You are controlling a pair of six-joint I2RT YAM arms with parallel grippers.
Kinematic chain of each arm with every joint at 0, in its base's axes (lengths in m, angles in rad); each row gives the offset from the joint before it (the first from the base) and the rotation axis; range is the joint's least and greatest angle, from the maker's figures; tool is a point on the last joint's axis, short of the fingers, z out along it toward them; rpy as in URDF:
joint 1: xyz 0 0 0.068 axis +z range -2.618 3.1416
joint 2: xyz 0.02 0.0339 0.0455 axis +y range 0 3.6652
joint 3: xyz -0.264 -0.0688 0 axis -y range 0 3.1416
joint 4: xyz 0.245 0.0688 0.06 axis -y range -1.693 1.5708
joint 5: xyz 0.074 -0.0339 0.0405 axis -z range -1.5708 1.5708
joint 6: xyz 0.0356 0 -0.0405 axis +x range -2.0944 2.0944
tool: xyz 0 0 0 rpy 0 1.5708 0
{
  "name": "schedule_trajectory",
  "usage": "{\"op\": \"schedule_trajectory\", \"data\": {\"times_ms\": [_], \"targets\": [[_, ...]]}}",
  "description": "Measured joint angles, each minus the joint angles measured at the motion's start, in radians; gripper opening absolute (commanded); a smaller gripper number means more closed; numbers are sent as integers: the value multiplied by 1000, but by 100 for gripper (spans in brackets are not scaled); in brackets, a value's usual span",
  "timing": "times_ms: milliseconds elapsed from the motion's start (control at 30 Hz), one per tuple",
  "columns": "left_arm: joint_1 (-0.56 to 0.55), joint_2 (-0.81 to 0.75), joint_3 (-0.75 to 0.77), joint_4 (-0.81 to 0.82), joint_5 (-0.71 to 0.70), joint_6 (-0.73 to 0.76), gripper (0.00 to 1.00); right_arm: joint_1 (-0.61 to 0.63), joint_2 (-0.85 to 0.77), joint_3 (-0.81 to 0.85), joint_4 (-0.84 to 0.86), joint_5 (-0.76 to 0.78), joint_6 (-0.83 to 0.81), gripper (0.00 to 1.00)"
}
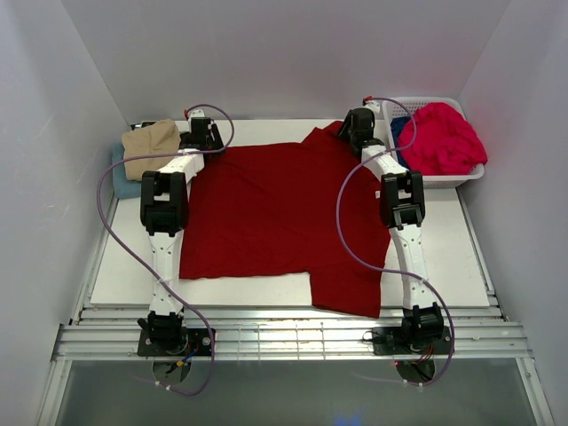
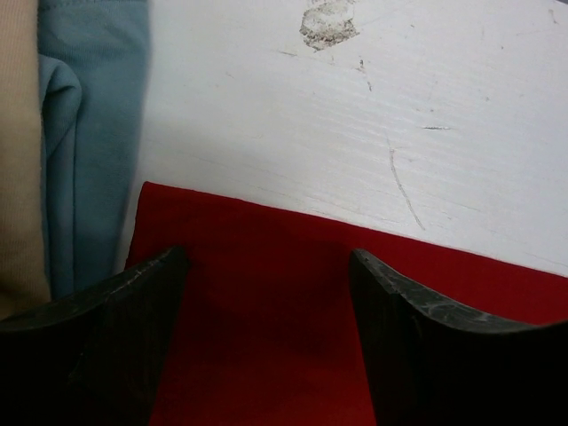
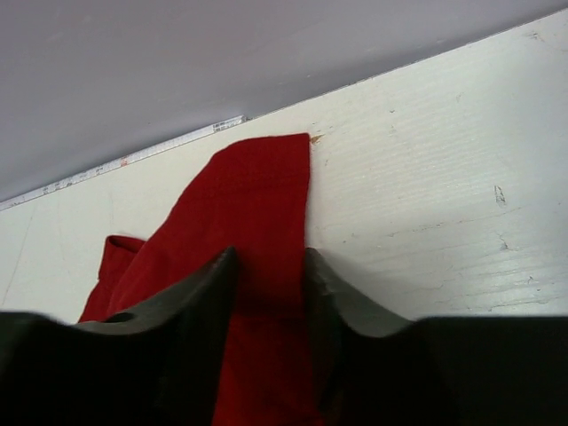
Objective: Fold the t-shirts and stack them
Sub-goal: Grap the side of the flattened tshirt furthest away from the robot with both arms
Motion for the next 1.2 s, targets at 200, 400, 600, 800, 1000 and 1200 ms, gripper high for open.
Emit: {"op": "schedule_trajectory", "data": {"times_ms": [200,400,600,800,1000,1200], "targets": [[0,-6,-10,0,-2,0,84,0,2,0,6,-3,5,12],[0,-16,-26,3,-14,-5,82,-2,-21,-90,92,-18,5,8],[0,-76,-133,47,-41,-15,82,-3,-166,-308,175,-45,-22,8],[0,-87,-141,60,-63,3,83,-3,-339,-409,212,-82,-64,8],[1,-59,-70,75,-51,36,83,-3,-444,-479,257,-89,-112,8],[1,0,-16,77,-53,56,83,-3,-455,-563,259,-89,-147,8]]}}
